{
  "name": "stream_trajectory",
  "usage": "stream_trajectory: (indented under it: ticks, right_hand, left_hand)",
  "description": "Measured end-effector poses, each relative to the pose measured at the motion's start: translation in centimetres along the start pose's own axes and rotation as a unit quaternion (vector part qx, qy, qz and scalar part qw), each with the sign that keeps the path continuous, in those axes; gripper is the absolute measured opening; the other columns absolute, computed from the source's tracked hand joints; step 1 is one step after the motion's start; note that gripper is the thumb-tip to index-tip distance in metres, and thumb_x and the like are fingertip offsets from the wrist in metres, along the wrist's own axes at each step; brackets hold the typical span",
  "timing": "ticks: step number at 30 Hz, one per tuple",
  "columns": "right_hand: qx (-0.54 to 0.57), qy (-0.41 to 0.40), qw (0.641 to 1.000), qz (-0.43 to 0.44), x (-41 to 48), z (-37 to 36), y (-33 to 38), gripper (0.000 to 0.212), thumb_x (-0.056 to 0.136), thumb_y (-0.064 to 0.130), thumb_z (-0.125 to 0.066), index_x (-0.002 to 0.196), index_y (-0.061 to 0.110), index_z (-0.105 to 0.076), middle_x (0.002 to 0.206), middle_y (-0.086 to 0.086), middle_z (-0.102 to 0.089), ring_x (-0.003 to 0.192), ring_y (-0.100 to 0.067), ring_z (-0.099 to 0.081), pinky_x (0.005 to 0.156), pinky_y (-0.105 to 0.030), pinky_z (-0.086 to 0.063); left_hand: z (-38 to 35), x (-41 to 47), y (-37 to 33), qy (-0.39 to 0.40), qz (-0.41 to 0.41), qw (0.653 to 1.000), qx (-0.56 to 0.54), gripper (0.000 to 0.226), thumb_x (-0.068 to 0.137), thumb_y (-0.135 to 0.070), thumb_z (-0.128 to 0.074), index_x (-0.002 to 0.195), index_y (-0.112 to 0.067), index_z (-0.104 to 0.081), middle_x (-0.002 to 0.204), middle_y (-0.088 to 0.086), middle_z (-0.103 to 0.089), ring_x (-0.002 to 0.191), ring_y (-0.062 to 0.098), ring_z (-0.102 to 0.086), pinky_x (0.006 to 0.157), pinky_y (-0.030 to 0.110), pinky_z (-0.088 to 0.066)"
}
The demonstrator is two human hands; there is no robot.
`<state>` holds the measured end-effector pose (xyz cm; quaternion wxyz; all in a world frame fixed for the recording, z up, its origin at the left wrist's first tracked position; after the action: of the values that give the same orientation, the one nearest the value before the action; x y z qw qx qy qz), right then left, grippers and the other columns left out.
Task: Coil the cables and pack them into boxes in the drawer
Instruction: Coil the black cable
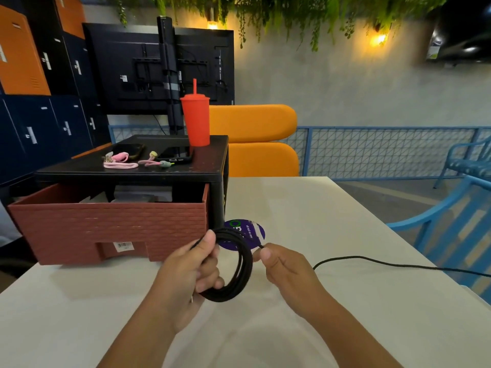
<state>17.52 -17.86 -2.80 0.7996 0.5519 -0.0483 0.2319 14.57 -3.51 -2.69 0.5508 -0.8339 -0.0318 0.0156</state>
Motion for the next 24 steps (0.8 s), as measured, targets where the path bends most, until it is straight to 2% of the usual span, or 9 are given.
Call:
stream_trajectory:
  ticks: [2, 5, 8, 10, 12, 15, 20, 22, 24]
  right_hand:
    - [-0.067, 0.012, 0.998, -0.001, 0.0, -0.3, -0.1, 0.041, 0.089, 0.057, -0.034, 0.084, 0.026, -0.061, 0.047, 0.017, -0.046, 0.049, -0.001, -0.040, 0.052, -0.012, -0.029]
    - [-0.184, 0.041, 0.982, 0.002, 0.0, -1.1, -0.3, 0.046, 0.095, 0.047, -0.033, 0.094, 0.011, -0.062, 0.060, 0.006, -0.048, 0.059, -0.007, -0.041, 0.060, -0.024, -0.033]
    - [-0.223, 0.074, 0.972, -0.018, -0.4, -2.1, -0.3, 0.045, 0.097, 0.044, -0.032, 0.096, 0.007, -0.059, 0.069, 0.002, -0.048, 0.069, -0.016, -0.045, 0.064, -0.029, -0.036]
    - [-0.248, 0.099, 0.963, -0.033, -0.7, -3.0, -0.3, 0.043, 0.098, 0.044, -0.030, 0.085, 0.012, -0.055, 0.067, 0.003, -0.046, 0.071, -0.019, -0.046, 0.062, -0.030, -0.037]
    - [-0.284, 0.125, 0.949, -0.048, -0.9, -3.8, -0.6, 0.041, 0.098, 0.044, -0.028, 0.067, 0.021, -0.040, 0.063, 0.005, -0.040, 0.071, -0.022, -0.044, 0.055, -0.024, -0.032]
    - [-0.329, 0.158, 0.928, -0.073, -1.3, -4.6, -1.2, 0.042, 0.099, 0.044, -0.026, 0.062, 0.024, -0.028, 0.065, 0.005, -0.038, 0.074, -0.023, -0.044, 0.058, -0.031, -0.032]
    - [-0.379, 0.191, 0.903, -0.068, -2.0, -5.6, -1.0, 0.038, 0.099, 0.043, -0.026, 0.089, 0.014, -0.048, 0.091, -0.010, -0.053, 0.084, -0.029, -0.050, 0.070, -0.031, -0.036]
    - [-0.405, 0.212, 0.888, -0.049, -2.3, -6.0, -0.7, 0.040, 0.101, 0.038, -0.026, 0.104, 0.008, -0.052, 0.103, -0.016, -0.056, 0.095, -0.033, -0.053, 0.073, -0.034, -0.038]
    - [-0.429, 0.240, 0.871, -0.019, -2.5, -6.5, -0.1, 0.033, 0.102, 0.028, -0.027, 0.113, 0.006, -0.050, 0.107, -0.019, -0.054, 0.094, -0.034, -0.052, 0.074, -0.037, -0.041]
  left_hand:
    - [0.6, 0.3, -0.3, -0.007, -0.007, 0.999, -0.040, 0.032, 0.078, -0.036, -0.053, 0.069, -0.006, -0.047, 0.038, -0.006, -0.019, 0.030, 0.007, -0.021, 0.040, 0.022, -0.038]
    - [1.1, 0.6, -0.4, -0.018, -0.015, 0.992, -0.124, 0.032, 0.079, -0.037, -0.052, 0.064, -0.008, -0.048, 0.036, -0.008, -0.020, 0.028, 0.005, -0.021, 0.037, 0.019, -0.037]
    - [1.7, 1.0, -0.4, -0.043, -0.018, 0.982, -0.182, 0.032, 0.081, -0.038, -0.050, 0.064, -0.011, -0.047, 0.036, -0.008, -0.022, 0.029, 0.005, -0.022, 0.037, 0.018, -0.037]
    - [2.2, 1.0, -0.3, -0.071, -0.020, 0.978, -0.197, 0.035, 0.087, -0.039, -0.048, 0.065, -0.012, -0.046, 0.037, -0.008, -0.022, 0.029, 0.006, -0.023, 0.038, 0.018, -0.038]
    - [2.8, 1.0, -0.2, -0.099, -0.024, 0.974, -0.204, 0.037, 0.092, -0.038, -0.046, 0.064, -0.013, -0.045, 0.037, -0.008, -0.022, 0.030, 0.006, -0.024, 0.038, 0.019, -0.038]
    - [3.1, 0.7, -0.2, -0.128, -0.037, 0.969, -0.206, 0.037, 0.095, -0.036, -0.045, 0.064, -0.015, -0.044, 0.038, -0.007, -0.023, 0.031, 0.007, -0.025, 0.047, 0.022, -0.037]
    - [2.7, 0.5, 0.2, -0.146, -0.049, 0.970, -0.185, 0.033, 0.094, -0.032, -0.047, 0.066, -0.015, -0.043, 0.041, -0.006, -0.031, 0.035, 0.008, -0.031, 0.059, 0.025, -0.038]
    - [2.2, 0.5, 0.0, -0.130, -0.055, 0.973, -0.181, 0.028, 0.094, -0.032, -0.047, 0.070, -0.016, -0.045, 0.046, -0.004, -0.039, 0.037, 0.008, -0.034, 0.054, 0.022, -0.042]
    - [1.9, 0.4, -0.1, -0.122, -0.059, 0.974, -0.183, 0.025, 0.094, -0.033, -0.047, 0.074, -0.017, -0.047, 0.050, -0.003, -0.047, 0.040, 0.007, -0.039, 0.047, 0.016, -0.044]
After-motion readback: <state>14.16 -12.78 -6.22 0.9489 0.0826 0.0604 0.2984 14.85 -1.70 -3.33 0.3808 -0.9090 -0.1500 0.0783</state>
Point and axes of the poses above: each hand's wrist, its own x-axis towards the middle knuckle, its own z-axis out of the back of the hand, y = z × x, the point moved 9 cm from there along x, towards the middle knuckle
